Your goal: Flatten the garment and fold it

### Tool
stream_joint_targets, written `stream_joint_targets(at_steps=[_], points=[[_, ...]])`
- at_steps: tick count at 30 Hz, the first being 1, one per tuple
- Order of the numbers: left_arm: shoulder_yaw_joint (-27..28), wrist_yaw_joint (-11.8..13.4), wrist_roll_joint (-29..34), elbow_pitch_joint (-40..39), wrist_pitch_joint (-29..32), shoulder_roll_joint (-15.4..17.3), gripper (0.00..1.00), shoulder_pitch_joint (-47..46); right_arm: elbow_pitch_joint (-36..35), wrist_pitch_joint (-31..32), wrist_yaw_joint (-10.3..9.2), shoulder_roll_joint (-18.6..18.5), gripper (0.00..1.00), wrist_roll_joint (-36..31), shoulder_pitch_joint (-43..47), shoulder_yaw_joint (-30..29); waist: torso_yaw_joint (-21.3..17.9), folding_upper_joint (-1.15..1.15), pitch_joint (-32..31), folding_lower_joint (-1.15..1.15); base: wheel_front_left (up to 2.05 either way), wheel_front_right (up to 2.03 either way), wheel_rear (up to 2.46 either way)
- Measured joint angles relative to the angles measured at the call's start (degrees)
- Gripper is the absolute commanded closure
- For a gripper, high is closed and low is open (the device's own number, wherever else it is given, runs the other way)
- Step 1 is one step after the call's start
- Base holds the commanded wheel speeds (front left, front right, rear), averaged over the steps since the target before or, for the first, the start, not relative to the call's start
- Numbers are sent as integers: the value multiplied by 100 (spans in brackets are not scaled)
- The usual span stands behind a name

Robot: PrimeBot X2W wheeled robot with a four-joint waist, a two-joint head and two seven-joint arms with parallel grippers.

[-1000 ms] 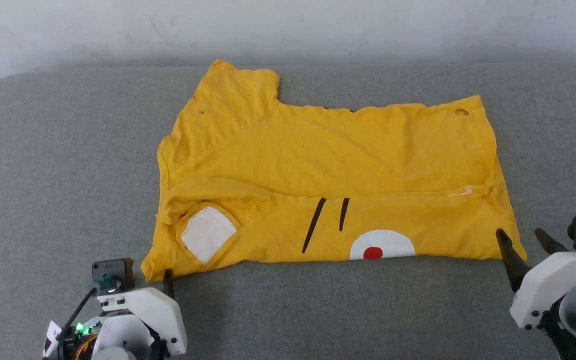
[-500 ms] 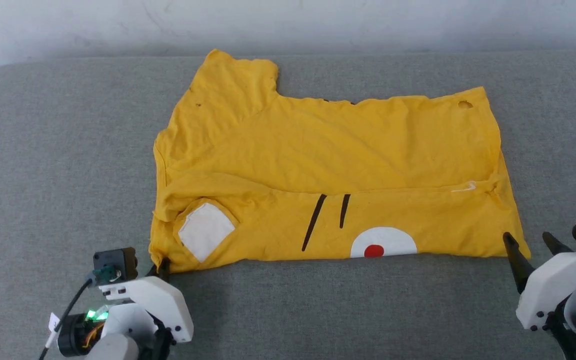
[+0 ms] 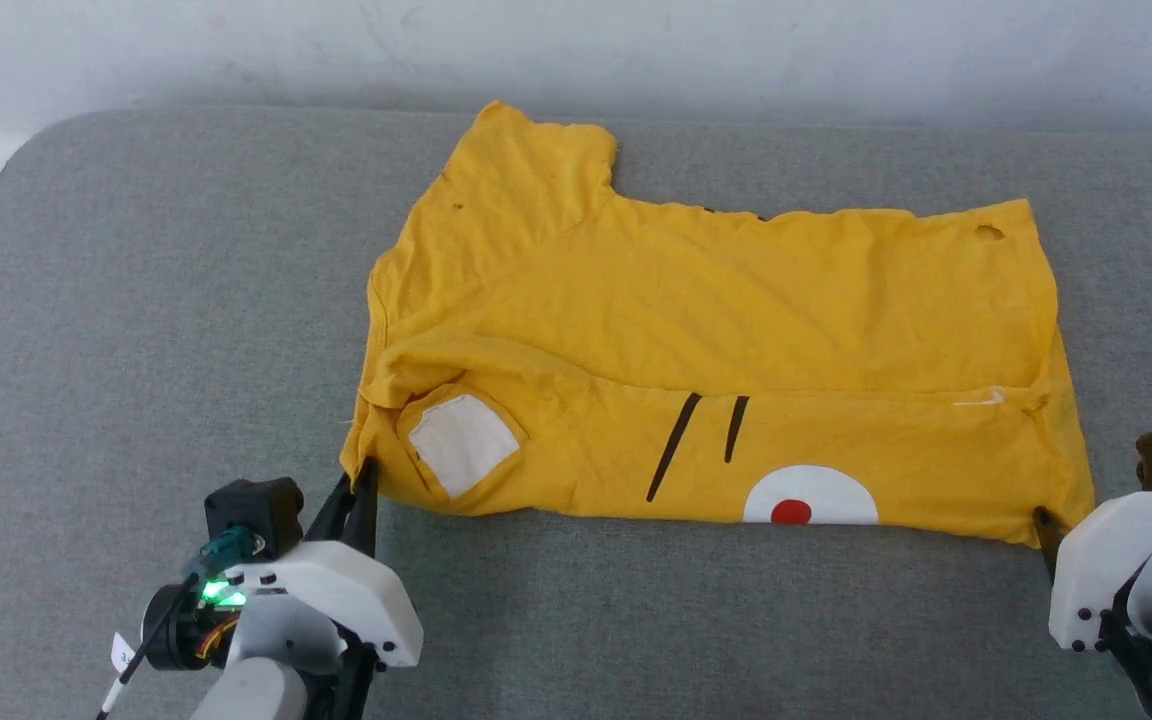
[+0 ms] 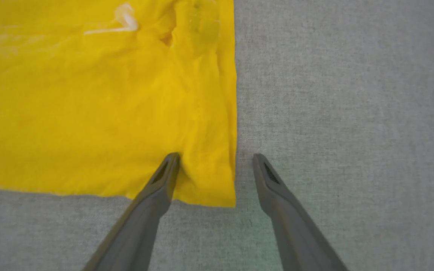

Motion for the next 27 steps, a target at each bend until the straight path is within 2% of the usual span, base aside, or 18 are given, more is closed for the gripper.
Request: stream_joint_targets(at_steps=[5,6,7,14,18,23,27], points=[[-36,1,11,-76,-1,-1,100,1,379,-52,0,55,0,-138,-138,-96,81,0,65,0,0,0,0],[-43,1,11,-76,-1,-1,100,2,424,-52,0,63,53,-138,-147,-98,88,0,73,-1,0,0,0],[-44,1,10,-76,-1,-1,100,3,461,-59,0,63,100,-138,-164,-100,90,0,78,-1,0,0,0],[-20,47,-1,38,23,51,100,121,594,-199,3,136,100,110,-227,-7,7,0,-47,0,0,0,0],[8,69,-1,91,121,215,100,249,479,-138,2,38,100,413,-80,21,-52,0,-237,0,0,0,0],[10,116,-5,-19,382,435,100,580,-47,247,2,-107,100,791,312,77,-125,0,-549,-1,0,0,0],[-40,202,-131,-240,840,631,100,1031,-591,621,2,-210,100,999,735,54,-173,0,-797,-1,0,0,0]])
